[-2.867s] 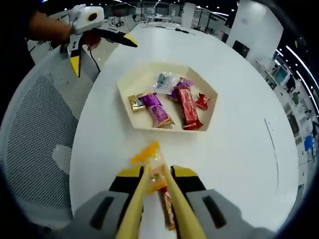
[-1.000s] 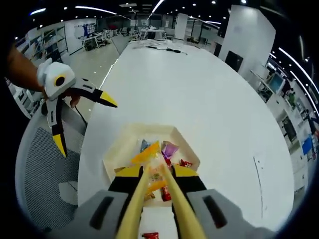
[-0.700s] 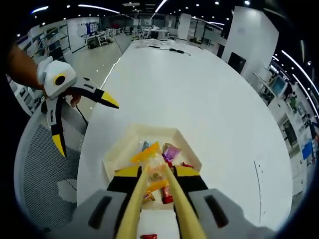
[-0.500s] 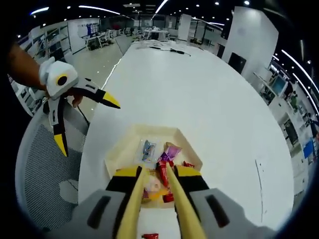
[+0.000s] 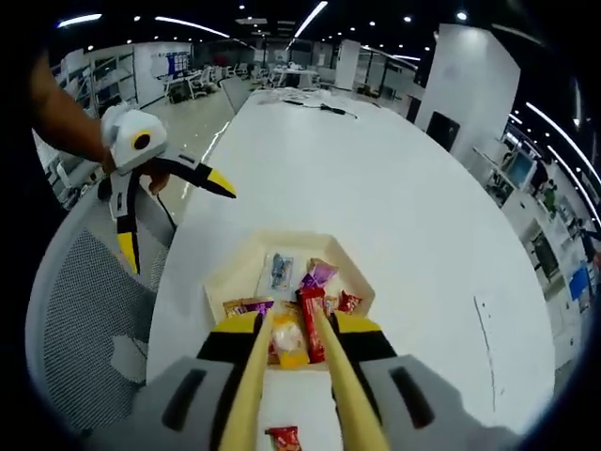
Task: Place the target food into the container with the food tongs after gripping and lifting it, then release it inside without dropping or visibly crushing the food.
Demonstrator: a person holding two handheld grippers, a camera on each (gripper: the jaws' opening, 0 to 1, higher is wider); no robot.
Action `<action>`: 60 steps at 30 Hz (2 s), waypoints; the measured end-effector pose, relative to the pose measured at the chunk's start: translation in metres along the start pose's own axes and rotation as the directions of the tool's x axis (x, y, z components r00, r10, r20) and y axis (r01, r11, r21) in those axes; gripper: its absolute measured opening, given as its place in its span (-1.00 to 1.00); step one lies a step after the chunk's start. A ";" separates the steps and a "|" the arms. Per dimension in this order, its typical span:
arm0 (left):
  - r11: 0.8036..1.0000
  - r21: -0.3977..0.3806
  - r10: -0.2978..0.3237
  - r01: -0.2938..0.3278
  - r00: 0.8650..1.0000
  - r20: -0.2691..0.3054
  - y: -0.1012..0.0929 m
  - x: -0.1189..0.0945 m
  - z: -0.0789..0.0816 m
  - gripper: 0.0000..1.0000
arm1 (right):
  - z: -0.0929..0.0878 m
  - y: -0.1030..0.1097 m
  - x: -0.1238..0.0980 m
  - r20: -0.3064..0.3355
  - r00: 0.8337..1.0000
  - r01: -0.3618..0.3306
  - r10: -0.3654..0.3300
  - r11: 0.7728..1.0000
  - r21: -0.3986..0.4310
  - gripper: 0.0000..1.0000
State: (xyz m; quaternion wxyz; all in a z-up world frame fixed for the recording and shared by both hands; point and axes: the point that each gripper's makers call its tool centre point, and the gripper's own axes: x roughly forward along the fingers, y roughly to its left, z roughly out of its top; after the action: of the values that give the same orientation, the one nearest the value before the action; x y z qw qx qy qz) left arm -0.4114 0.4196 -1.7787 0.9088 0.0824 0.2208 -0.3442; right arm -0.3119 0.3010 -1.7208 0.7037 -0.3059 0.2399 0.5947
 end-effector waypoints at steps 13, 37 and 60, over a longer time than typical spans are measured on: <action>1.000 0.005 -0.012 0.012 1.000 -0.013 -0.003 0.001 -0.002 0.99 | -0.035 -0.009 -0.035 0.024 0.997 0.070 -0.072 0.996 0.053 -0.44; 0.999 -0.021 -0.029 0.030 0.998 0.052 -0.003 -0.001 0.011 0.99 | -0.102 -0.022 -0.097 0.047 0.986 0.150 -0.160 0.975 0.163 -0.44; 0.998 -0.016 -0.065 0.065 0.998 0.007 -0.016 0.006 0.008 0.99 | -0.158 -0.025 -0.133 0.026 0.984 0.166 -0.175 0.964 0.209 -0.44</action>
State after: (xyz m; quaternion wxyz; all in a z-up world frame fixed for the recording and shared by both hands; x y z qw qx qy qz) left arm -0.4148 0.4014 -1.7740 0.8985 0.0665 0.2233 -0.3720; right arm -0.3069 0.0938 -1.7343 0.7852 -0.2379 0.2575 0.5105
